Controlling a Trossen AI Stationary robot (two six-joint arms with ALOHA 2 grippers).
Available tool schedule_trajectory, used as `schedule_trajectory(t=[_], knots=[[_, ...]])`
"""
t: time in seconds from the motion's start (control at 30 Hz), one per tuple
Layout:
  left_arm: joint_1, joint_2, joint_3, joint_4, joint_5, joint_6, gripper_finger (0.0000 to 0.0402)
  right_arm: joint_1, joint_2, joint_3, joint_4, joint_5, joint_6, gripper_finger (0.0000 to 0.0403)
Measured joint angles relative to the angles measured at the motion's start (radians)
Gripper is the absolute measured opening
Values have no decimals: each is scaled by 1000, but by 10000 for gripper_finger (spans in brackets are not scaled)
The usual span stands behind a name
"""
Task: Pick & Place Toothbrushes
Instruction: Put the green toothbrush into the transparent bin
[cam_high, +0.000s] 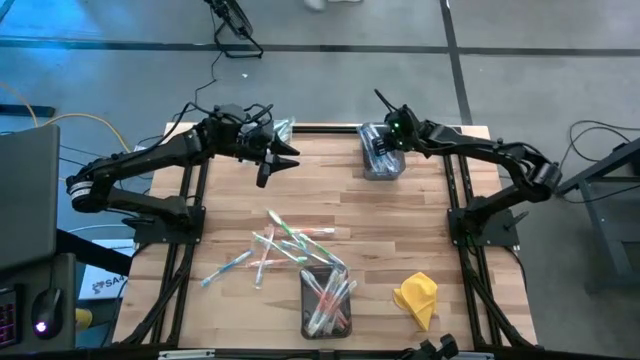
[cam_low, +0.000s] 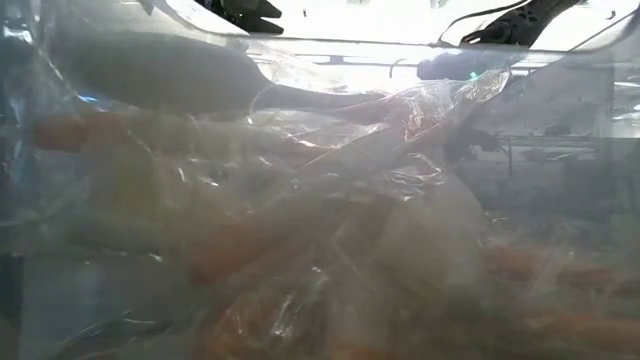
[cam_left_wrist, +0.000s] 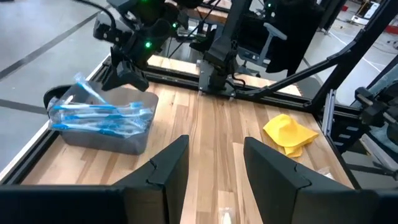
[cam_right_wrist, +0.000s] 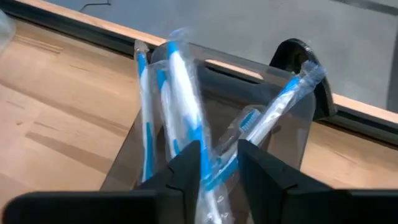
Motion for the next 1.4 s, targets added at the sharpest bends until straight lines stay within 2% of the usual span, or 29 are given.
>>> schedule_trajectory(t=[0.2,0.4,0.6,0.8,0.97,1.23,1.4], knots=[[0,0,0,-6,0,0,151,4,-38,0,5,5,7,143],[0,0,0,-5,0,0,151,51,-170,0,30,-4,3,134],[0,0,0,-5,0,0,151,101,-331,0,147,-136,0,115],[0,0,0,-5,0,-4,151,146,-431,0,257,-282,-27,104],[0,1,0,31,0,-4,151,187,-457,0,296,-363,-88,100],[-2,3,0,9,3,-37,146,234,-447,0,296,-359,-150,100],[-54,3,0,-44,13,-26,137,235,-447,0,297,-359,-151,100]])
